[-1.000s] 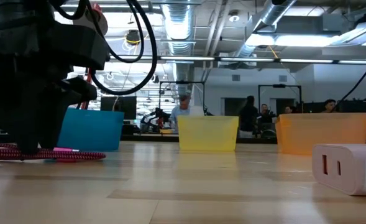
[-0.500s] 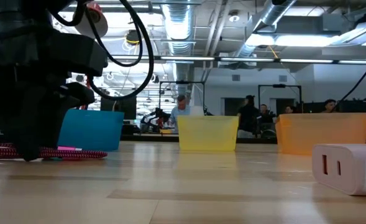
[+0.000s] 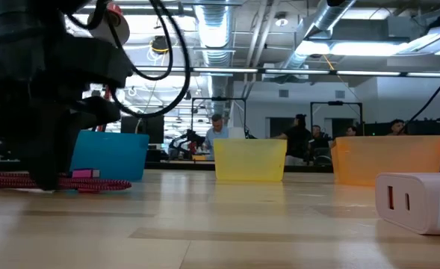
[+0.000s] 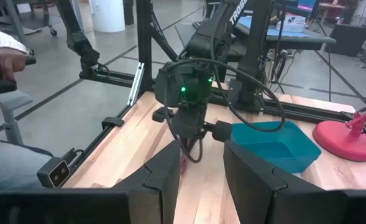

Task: Pick and place items into bin
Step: Put the pink charger cable into the blue bin

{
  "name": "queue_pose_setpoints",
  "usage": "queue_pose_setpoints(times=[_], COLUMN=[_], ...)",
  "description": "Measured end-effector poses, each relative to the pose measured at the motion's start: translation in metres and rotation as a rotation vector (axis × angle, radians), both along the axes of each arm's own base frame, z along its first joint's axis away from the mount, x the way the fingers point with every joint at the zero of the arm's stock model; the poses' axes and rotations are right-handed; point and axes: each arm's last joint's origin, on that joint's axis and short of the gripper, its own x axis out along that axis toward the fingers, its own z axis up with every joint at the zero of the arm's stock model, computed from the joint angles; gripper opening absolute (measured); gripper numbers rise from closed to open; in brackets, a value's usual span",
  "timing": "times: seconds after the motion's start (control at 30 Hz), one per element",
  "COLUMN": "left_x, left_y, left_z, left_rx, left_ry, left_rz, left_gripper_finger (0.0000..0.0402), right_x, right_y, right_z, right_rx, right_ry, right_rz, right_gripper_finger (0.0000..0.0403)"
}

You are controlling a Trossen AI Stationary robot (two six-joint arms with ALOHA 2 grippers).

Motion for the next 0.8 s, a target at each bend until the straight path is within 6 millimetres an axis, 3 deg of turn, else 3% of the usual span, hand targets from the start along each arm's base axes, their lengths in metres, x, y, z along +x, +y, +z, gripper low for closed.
queue_pose_setpoints(times=[0.2, 0.43, 0.6, 0.8], left_x=[0.017, 0.022, 0.02, 0.005], left_y=[-0.011, -0.008, 0.004, 0.038], left_z=[0.035, 0.087, 0.114, 0.128], left_rx=[0.089, 0.406, 0.581, 0.737], left_ry=[-0.081, -0.076, -0.035, 0.154], left_rz=[-0.079, -0.096, -0.053, 0.143], left_gripper_finger=[0.0006, 0.0006, 0.0007, 0.0005], right_x=[0.0, 0.0, 0.0, 0.0], right_y=[0.0, 0.0, 0.0, 0.0], right_z=[0.0, -0.001, -0.001, -0.001], right_rx=[-0.001, -0.004, -0.004, 0.016], right_ry=[0.002, 0.013, 0.013, 0.019], right_rz=[0.0, 0.0, 0.0, -0.004], right_gripper_finger=[0.0119, 0.0119, 0.0119, 0.0119])
